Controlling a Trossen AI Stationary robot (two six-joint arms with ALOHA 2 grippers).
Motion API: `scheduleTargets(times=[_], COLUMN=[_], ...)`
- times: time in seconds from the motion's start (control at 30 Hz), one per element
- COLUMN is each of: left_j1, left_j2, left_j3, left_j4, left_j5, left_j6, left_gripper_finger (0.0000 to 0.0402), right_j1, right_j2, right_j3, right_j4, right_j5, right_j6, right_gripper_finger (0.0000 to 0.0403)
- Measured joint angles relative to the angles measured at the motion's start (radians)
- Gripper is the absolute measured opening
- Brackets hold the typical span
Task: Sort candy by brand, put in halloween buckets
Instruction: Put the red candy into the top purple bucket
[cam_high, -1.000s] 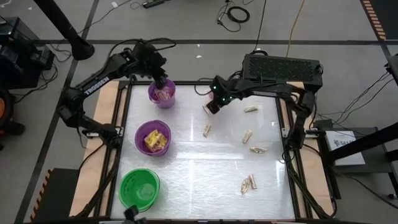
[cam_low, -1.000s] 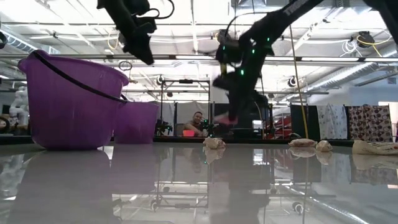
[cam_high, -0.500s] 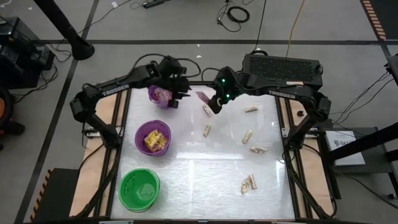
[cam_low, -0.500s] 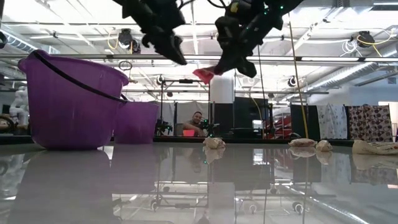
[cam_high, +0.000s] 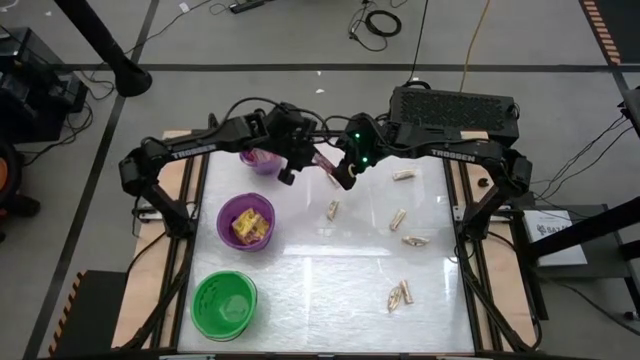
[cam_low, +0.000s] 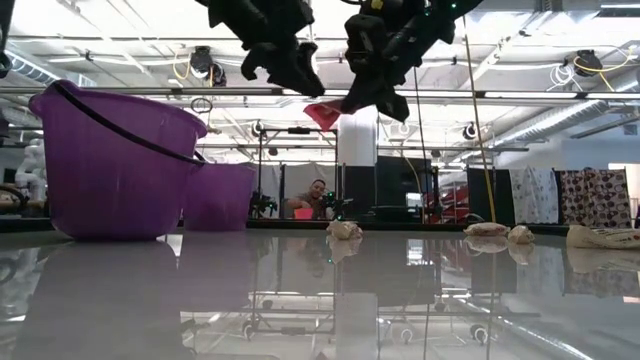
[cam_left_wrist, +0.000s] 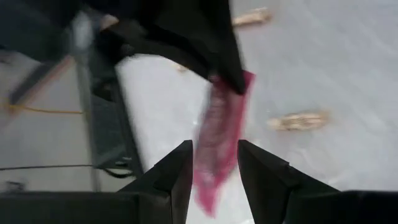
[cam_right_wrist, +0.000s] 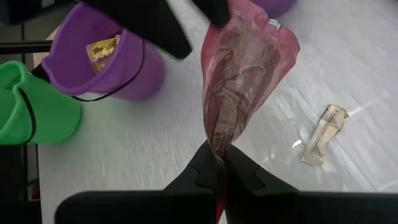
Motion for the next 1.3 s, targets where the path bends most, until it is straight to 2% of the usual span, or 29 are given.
scheduleTargets(times=[0.3,0.77,1.17,1.3], left_j1=[-0.021,-0.032,-0.031,-0.031], left_j2=[0.043,0.061,0.062,0.062], left_j3=[0.000,0.000,0.000,0.000], left_j4=[-0.006,0.032,0.037,0.029], left_j5=[0.012,-0.177,-0.180,-0.180], left_j6=[-0.012,-0.037,-0.037,-0.038], left_gripper_finger=[0.0135,0.0134,0.0133,0.0103], right_j1=[0.000,0.007,0.006,0.006], right_j2=[0.000,0.000,0.000,0.000], right_j3=[0.000,0.000,0.000,0.000], right_j4=[0.000,-0.022,-0.015,-0.015], right_j5=[0.001,-0.029,-0.027,-0.024], right_j6=[0.001,0.023,0.022,0.022], right_gripper_finger=[0.0000,0.0000,0.0000,0.0000])
